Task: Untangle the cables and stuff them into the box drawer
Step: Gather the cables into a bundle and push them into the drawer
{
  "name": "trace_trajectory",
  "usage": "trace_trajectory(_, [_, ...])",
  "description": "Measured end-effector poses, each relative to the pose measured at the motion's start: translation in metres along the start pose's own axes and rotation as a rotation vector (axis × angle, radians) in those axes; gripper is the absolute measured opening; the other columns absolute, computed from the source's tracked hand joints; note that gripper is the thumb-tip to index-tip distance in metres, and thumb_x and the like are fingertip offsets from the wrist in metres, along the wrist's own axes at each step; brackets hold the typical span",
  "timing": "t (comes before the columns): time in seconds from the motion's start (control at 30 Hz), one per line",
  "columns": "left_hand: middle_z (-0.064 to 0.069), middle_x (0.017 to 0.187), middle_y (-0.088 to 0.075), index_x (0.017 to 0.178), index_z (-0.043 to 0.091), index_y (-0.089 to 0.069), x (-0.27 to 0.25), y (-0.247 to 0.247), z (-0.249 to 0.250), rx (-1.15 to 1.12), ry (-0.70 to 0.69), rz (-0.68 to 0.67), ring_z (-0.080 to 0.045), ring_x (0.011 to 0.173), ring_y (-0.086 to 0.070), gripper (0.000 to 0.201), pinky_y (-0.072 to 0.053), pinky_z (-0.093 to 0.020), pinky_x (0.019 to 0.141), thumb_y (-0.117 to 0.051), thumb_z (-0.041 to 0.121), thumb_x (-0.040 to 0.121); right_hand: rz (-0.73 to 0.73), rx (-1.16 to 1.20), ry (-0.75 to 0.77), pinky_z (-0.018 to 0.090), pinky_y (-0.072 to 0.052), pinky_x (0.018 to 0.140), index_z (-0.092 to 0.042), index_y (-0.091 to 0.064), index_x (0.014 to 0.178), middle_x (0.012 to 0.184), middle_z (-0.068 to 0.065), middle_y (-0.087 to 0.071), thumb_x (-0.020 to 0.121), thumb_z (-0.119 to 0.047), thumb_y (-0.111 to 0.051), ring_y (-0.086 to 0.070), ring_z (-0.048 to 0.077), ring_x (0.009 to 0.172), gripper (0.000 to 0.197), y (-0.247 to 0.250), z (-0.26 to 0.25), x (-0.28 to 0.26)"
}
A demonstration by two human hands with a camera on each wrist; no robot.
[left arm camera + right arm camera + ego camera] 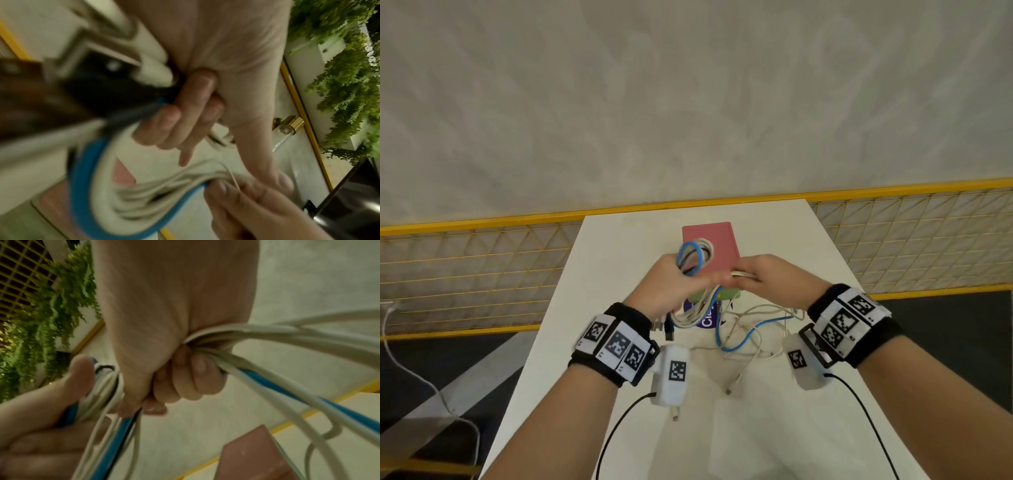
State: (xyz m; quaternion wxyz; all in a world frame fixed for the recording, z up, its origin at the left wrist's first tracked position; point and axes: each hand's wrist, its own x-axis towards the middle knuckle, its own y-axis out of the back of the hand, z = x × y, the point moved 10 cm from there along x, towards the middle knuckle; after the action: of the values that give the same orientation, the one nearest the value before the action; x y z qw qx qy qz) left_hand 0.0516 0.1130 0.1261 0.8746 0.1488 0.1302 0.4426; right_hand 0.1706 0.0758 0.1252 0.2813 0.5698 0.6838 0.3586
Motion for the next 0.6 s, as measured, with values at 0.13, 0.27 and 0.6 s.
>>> trace_trajectory(0.13, [0.016, 0.046, -0.052, 0.064, 0.023, -0.060, 0.004, -0.023, -0.010, 0.131, 0.006, -0.081, 0.000, 0.049, -0.050, 0.027, -0.039, -0.017, 0.053, -0.085, 0.030, 0.071, -0.055, -0.017, 0.026, 0.043, -0.050, 0.077, -0.009, -0.066, 0.100, 0.091, 0.012, -0.069, 0.092, -0.035, -0.056, -0.062, 0.025, 0.082, 0.029, 0.001, -0.015, 0.007])
trace_trajectory(0.27, [0.015, 0.069, -0.065, 0.084, 0.027, -0.061, 0.007, -0.027, -0.011, 0.071, 0.023, -0.122, 0.001, 0.067, -0.059, 0.013, -0.048, -0.011, 0.063, -0.074, 0.025, 0.083, -0.046, 0.089, 0.004, 0.021, -0.043, 0.062, -0.017, -0.064, 0.089, 0.076, -0.001, -0.063, 0.092, -0.032, -0.057, -0.054, 0.006, 0.065, 0.017, 0.001, -0.015, 0.001])
trace_trajectory(0.6, [-0.002, 0.042, -0.037, 0.054, 0.014, -0.040, 0.006, -0.015, -0.016, -0.170, 0.045, 0.062, -0.020, 0.039, -0.039, 0.055, -0.042, -0.030, 0.053, -0.066, 0.055, 0.080, 0.119, 0.386, -0.073, 0.033, -0.052, 0.061, -0.047, -0.048, 0.080, 0.066, -0.003, -0.045, 0.102, -0.028, -0.035, -0.047, 0.010, 0.055, 0.031, 0.005, 0.008, -0.027])
